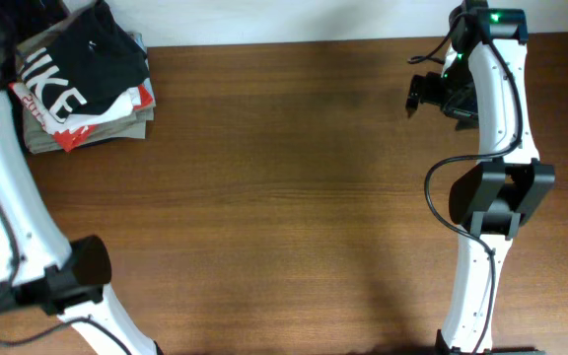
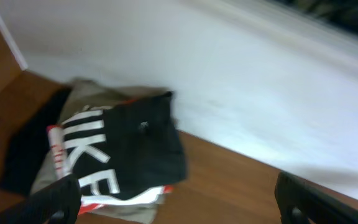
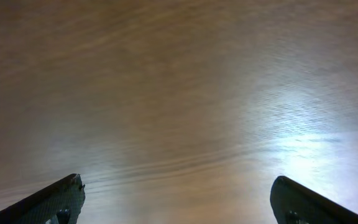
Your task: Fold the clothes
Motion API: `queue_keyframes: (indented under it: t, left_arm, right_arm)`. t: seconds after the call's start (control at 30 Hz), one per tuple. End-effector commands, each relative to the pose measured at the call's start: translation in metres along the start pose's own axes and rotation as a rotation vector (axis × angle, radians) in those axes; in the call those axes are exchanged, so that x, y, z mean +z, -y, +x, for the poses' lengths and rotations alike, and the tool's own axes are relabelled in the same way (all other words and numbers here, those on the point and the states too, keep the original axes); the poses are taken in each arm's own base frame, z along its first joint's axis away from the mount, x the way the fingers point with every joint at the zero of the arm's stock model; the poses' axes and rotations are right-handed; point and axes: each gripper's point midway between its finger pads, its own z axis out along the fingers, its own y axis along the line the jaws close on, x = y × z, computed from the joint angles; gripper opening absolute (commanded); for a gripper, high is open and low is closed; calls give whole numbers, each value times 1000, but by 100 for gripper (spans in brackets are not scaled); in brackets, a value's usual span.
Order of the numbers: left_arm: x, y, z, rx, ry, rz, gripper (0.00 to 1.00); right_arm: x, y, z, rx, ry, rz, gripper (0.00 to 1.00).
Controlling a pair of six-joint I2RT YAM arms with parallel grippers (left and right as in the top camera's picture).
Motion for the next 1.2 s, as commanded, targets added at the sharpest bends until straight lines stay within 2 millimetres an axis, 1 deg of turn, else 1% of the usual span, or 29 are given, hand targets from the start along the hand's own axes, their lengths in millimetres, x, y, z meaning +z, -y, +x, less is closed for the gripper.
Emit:
queue_keyframes:
  t: [0.0,0.03,0.1,0.13,0.17,0.2,0.27,0.3,0.33,0.37,0.4,0.47,0.57,0.6,0.63,0.73,0.77,0.8,0.83,0.87,0.9,0.93,1.0,1.03,1.07,1.13,1.17]
  left_arm:
    - [-22,16,27,-7,-116,97,99]
    - [-26,14,37,-16,-159,87,99]
    - [-29,10,55,-30,-232,69,99]
    - [-31,8,64,-37,-271,59,99]
    - [-33,6,73,-44,-307,51,99]
    - [-35,5,77,-47,-323,47,99]
    - [-36,5,80,-51,-338,43,99]
    - [-36,5,80,-51,-338,43,99]
    - [-36,5,80,-50,-338,43,99]
    - [-36,5,80,-51,-338,43,99]
    - [-36,5,80,-50,-338,43,99]
    - [-36,5,80,-50,-338,43,99]
    - [-36,5,80,-50,-338,43,99]
    - [-36,5,80,-51,-338,43,99]
    - [-36,5,80,-51,-338,43,99]
    - [-36,5,80,-51,-338,43,99]
    - [-36,5,80,-50,-338,43,99]
    - [-36,5,80,-50,-338,43,99]
    - [-36,5,80,-50,-339,43,99]
    - [-36,5,80,-50,-338,43,99]
    - [-36,5,80,-50,-338,43,99]
    - [-36,5,80,-50,-338,43,99]
    - [-36,5,80,-50,-338,43,99]
    - [-36,5,80,-50,-338,43,99]
    - [-36,5,80,-50,-338,43,99]
    - [-36,5,80,-51,-338,43,99]
    - [-36,5,80,-50,-338,43,99]
  right_arm:
    - [-61,-36,13,-46,89,-206,99]
    - [-96,-43,23,-72,164,-232,99]
    - [-153,-55,48,-138,293,-259,99]
    - [-203,-63,78,-229,420,-271,99]
    - [-245,-63,108,-271,543,-251,99]
    - [-268,-62,128,-295,615,-244,99]
    - [-316,-54,175,-337,761,-283,99]
    - [-337,-44,199,-341,833,-305,99]
    - [-346,-40,210,-342,865,-315,99]
    - [-359,-33,226,-344,912,-328,99]
    - [-366,-28,237,-346,944,-338,99]
    - [-376,-22,253,-348,986,-351,99]
    - [-377,-20,254,-346,992,-346,99]
    - [-374,-18,249,-376,992,-304,99]
    - [-371,-18,250,-413,991,-282,99]
    - [-353,-5,269,-418,978,-261,99]
    - [-346,1,268,-395,1004,-251,99]
    - [-330,8,264,-365,1028,-242,99]
    - [-305,11,261,-352,1049,-244,99]
    - [-292,12,260,-352,1071,-248,99]
    - [-258,13,254,-351,1118,-254,99]
    - [-240,13,249,-352,1166,-264,99]
    - [-187,13,238,-334,1285,-304,99]
    - [-164,12,233,-312,1374,-341,99]
    - [-145,13,229,-282,1449,-385,99]
    - [-113,14,224,-234,1521,-455,99]
    - [-102,15,222,-211,1544,-480,99]
